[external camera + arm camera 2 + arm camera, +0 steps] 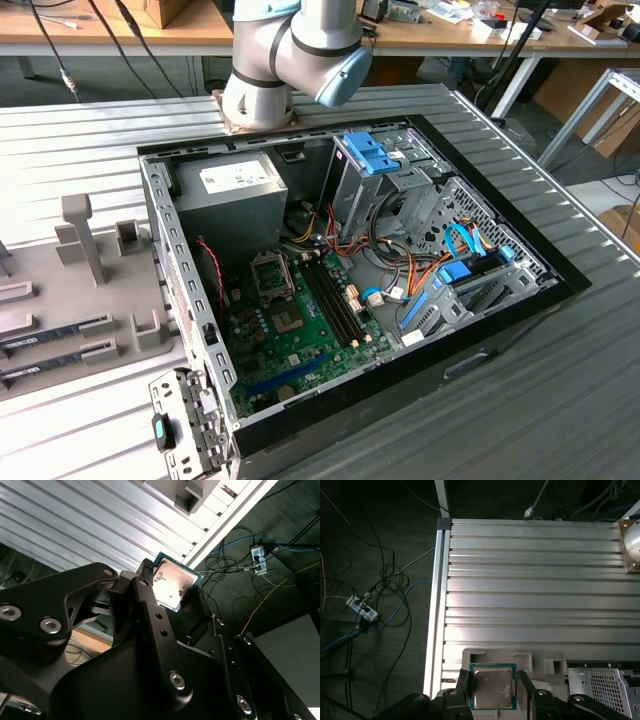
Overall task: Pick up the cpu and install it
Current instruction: 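Pick up the cpu and move it towards the insertion slot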
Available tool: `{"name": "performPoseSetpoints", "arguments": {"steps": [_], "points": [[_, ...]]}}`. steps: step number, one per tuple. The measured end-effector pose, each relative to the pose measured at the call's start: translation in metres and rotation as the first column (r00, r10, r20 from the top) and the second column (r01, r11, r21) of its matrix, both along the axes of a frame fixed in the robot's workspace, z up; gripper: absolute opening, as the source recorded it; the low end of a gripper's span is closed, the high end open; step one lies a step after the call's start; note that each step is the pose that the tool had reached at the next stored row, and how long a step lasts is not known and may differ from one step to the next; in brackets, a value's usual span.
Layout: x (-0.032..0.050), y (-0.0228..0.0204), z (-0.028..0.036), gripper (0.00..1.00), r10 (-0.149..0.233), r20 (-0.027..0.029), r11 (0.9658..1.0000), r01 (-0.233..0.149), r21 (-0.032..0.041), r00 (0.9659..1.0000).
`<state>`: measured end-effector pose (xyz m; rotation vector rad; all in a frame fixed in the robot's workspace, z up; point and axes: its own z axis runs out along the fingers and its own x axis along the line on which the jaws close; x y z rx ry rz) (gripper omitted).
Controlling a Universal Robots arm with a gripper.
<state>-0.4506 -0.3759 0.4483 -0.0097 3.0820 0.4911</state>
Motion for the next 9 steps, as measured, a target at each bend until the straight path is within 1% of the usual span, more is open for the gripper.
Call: {"name": "performPoseSetpoints", "arguments": {"steps": [1,2,4,5,6,7,8,9], "points": [[0.0001,0.0000,-0.0001,0.47,0.000,0.0001,1.0000,0.000,-0.0032,1.0000],[0.0001,-0.0001,0.0000,0.47,0.000,-0.0001,0.9999,0.000,-0.0171,1.0000],[0.0001,0.0000,0.0000,0.47,0.000,0.0000,0.9986,0.000,-0.0522,1.0000],[0.0001,0.0000,0.0000,0.47,0.000,0.0000,0.9971,0.000,-0.0761,1.0000],[0.0001,-0.0001,0.0000,0.47,0.000,0.0000,0.9954,0.000,-0.0953,1.0000],[0.0001,0.0000,0.0001,0.47,0.000,-0.0002,0.9928,0.000,-0.1200,1.0000],[0.0001,0.0000,0.0000,0.47,0.000,0.0000,0.9904,0.000,-0.1380,1.0000],[0.0001,0.0000,0.0000,0.47,0.000,0.0000,0.9866,0.000,-0.1633,1.0000]]}}
